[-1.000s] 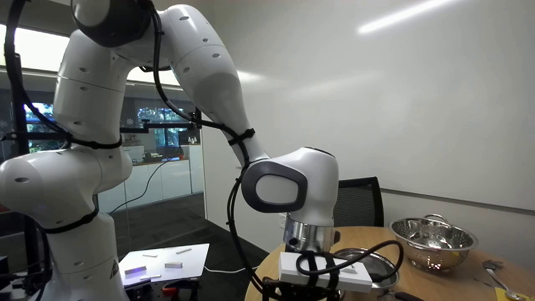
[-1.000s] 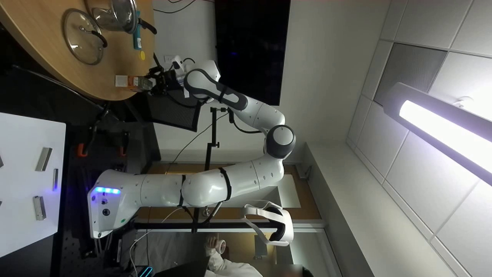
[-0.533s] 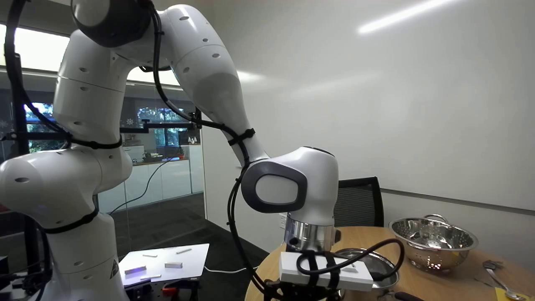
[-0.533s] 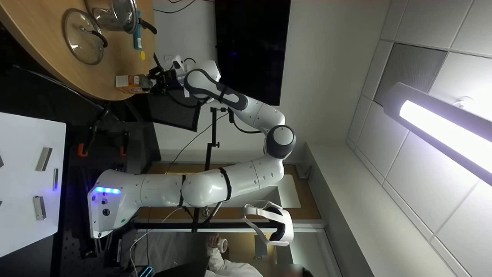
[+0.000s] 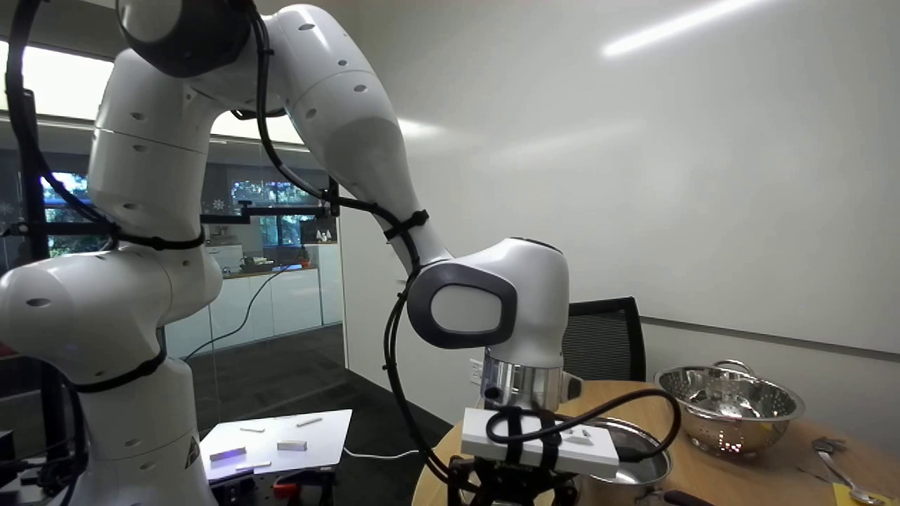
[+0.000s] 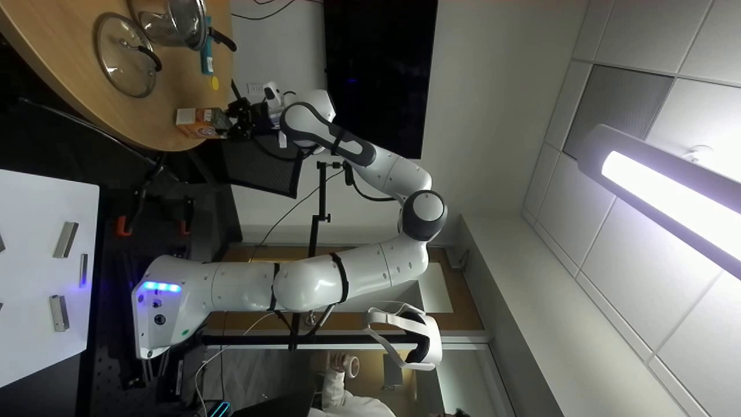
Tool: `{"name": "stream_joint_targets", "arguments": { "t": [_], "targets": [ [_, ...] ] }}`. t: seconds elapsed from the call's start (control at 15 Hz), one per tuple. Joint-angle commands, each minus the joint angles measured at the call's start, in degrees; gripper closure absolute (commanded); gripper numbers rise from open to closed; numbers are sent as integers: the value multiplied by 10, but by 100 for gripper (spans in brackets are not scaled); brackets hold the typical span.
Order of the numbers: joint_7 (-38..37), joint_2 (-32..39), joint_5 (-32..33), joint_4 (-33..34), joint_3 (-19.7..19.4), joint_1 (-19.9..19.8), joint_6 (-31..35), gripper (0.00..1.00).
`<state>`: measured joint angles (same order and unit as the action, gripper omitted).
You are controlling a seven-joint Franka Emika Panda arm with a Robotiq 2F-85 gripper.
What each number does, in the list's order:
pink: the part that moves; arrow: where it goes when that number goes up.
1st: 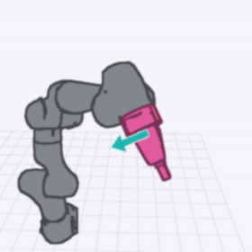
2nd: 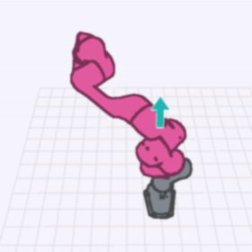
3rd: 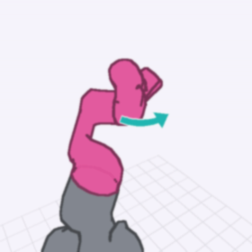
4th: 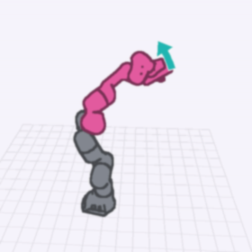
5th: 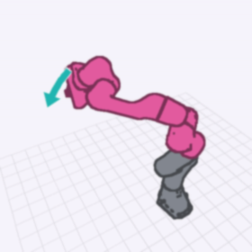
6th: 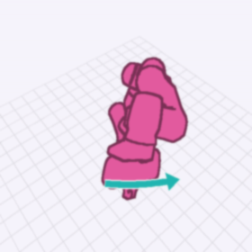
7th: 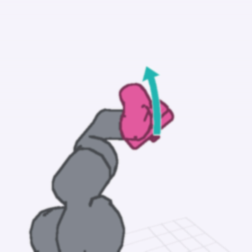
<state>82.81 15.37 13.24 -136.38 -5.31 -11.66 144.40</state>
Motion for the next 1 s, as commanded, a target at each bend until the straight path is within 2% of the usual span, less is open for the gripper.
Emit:
{"name": "stream_joint_targets", "arguments": {
  "t": [0.0,0.4,0.93],
  "targets": [
    [-49,-50,9,-8,-4,17,-27,73],
    [-104,-84,8,1,3,34,-68,73],
    [-169,-117,-7,50,23,64,-151,73]
  ]
}}
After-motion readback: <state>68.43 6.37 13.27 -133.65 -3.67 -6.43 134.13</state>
